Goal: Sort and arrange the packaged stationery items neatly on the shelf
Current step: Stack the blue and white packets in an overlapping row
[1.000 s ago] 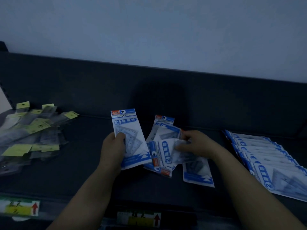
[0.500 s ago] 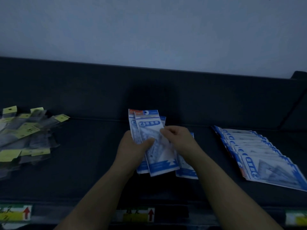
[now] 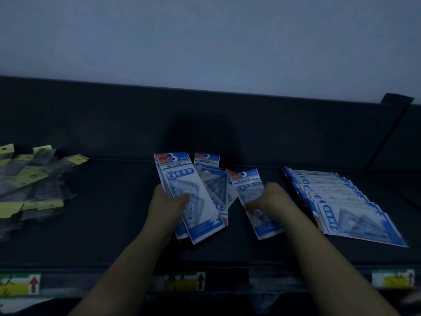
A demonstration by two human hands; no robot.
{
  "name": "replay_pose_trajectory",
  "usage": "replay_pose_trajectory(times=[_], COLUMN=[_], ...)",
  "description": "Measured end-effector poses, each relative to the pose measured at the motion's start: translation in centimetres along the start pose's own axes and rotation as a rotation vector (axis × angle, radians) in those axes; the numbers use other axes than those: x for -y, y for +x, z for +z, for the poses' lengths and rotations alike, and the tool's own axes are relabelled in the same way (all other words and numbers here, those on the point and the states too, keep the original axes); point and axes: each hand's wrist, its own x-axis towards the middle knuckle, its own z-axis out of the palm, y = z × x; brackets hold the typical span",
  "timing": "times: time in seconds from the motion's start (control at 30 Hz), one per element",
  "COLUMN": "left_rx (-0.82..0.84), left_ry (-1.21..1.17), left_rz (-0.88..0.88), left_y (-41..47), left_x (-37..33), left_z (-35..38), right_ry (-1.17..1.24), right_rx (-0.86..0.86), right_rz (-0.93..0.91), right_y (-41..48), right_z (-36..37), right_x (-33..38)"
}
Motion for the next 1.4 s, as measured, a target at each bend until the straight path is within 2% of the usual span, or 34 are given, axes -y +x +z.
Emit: replay_pose_trajectory(times=[0.07,0.13,0.23,0.3,0.37,0.47,0.5,0.57,0.63,0.7,0.83,0.97,1.13,1.2,1.3,1.4], left_rx=[0.025,0.041,0.057,0.062,0.116,0.115,0.066,-0.038,-0.092,-0.102,-0.133,-0.122,-0.119,-0.132,-0.138,-0.150], left_ry=[0.007,0.016,0.041,0.045,0.046,0.117,0.123,0.093,0.073,0.054,0.018,0.033,0.057,0.052,0.037,0.023], left_rz=[0.002,0.014,0.037,0.046,0.047,0.099,0.102,0.075,0.056,0.047,0.022,0.047,0.015,-0.008,-0.037,-0.059], left_y=[0.0,-0.1,-0.1,-0.2,-0.3,-0.2,0.0,0.5,0.8,1.0,0.5,-0.6,-1.0,-1.0,-0.9,-0.9], left_x=[0.1,0.2,0.4,0.5,0.5,0.7,0.6,0.5,0.1,-0.2,-1.0,-2.4,-2.8,-2.6,-2.3,-2.2], left_z=[0.0,0.1,0.5,0.9,1.1,0.4,-0.2,-1.5,-2.6,-3.4,-4.0,-4.4,-5.4,-5.6,-5.8,-6.0], right_ry=[0.136,0.372,0.753,0.822,0.747,0.594,0.492,0.115,-0.136,-0.253,-0.363,-0.235,-0.264,-0.341,-0.500,-0.521], right_rx=[-0.038,-0.052,0.046,0.131,0.182,0.117,0.048,-0.045,0.027,0.068,0.033,0.098,0.356,0.401,0.378,0.245], right_rz=[-0.088,-0.126,-0.131,-0.190,-0.268,-0.397,-0.455,-0.603,-0.692,-0.713,-0.726,-0.673,-0.623,-0.612,-0.614,-0.609], right_y=[0.0,-0.2,-0.8,-1.7,-2.1,-2.0,-1.6,-1.2,-1.1,-0.9,-0.6,0.0,1.4,1.8,2.1,2.5], right_z=[0.2,0.6,1.3,2.0,3.2,4.2,4.2,3.7,3.3,3.4,3.2,1.8,1.9,2.1,2.5,1.7], right_x=[-0.8,-1.0,0.0,1.2,2.1,3.2,3.2,2.9,2.2,1.1,0.0,0.3,2.8,4.0,4.4,3.0])
